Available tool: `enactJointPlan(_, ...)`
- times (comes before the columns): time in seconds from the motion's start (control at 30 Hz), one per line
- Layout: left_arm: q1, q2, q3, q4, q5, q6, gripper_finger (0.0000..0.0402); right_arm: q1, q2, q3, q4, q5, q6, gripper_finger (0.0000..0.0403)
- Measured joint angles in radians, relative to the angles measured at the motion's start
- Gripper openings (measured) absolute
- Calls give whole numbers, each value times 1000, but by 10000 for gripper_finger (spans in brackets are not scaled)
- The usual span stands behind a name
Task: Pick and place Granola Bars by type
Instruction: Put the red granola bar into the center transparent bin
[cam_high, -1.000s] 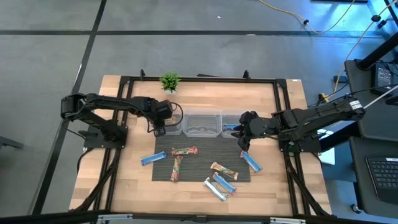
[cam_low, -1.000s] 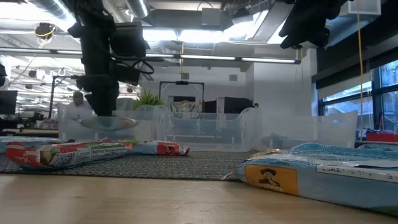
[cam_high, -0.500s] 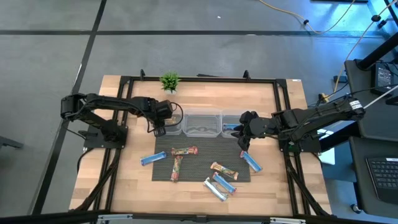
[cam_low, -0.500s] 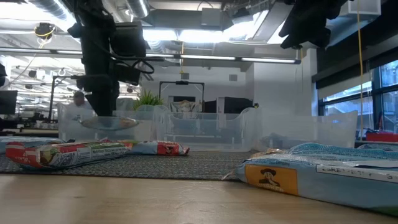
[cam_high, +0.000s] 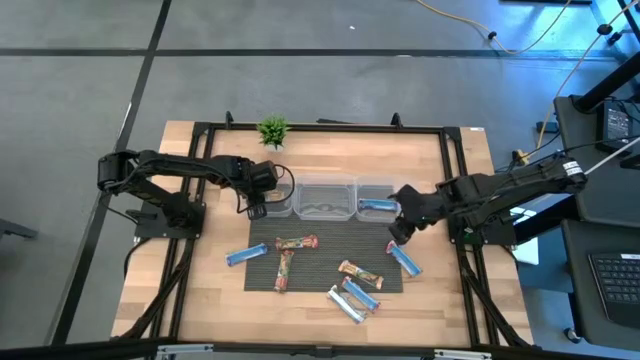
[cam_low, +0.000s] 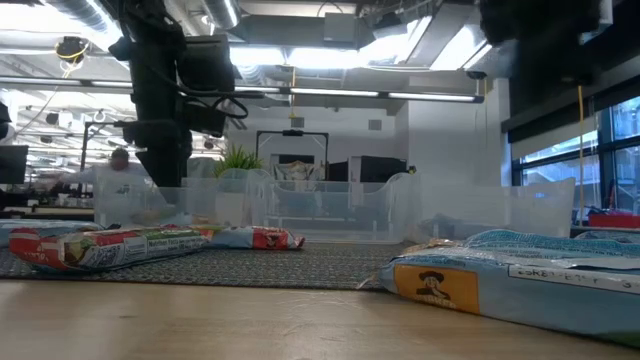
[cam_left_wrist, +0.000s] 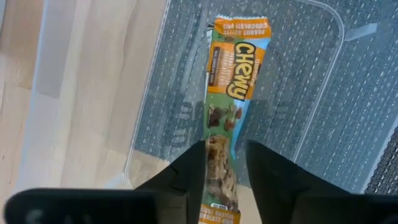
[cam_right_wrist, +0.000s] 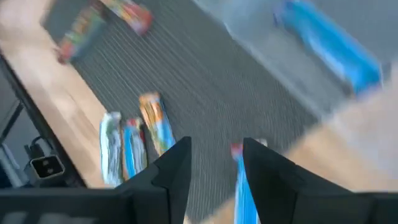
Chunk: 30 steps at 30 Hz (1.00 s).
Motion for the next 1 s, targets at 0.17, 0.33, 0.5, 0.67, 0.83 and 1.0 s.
enactJointPlan(0.17,0,0,0,0,1,0,129,55,3,-77,-36,-64,145,147)
enactJointPlan(0.33,0,0,0,4,1,0,130,103,3,-167,72,-132,179,150)
enactJointPlan(0.5,0,0,0,4,0,0,129,124,13,-213,143,-128,196,188)
enactJointPlan(0.67,0,0,0,4,0,0,128,135,43,-239,145,-46,188,252)
enactJointPlan(0.83,0,0,0,4,0,0,129,136,73,-258,212,-49,143,293)
enactJointPlan(1.0,0,0,0,5,1,0,128,136,148,-261,218,-45,104,292)
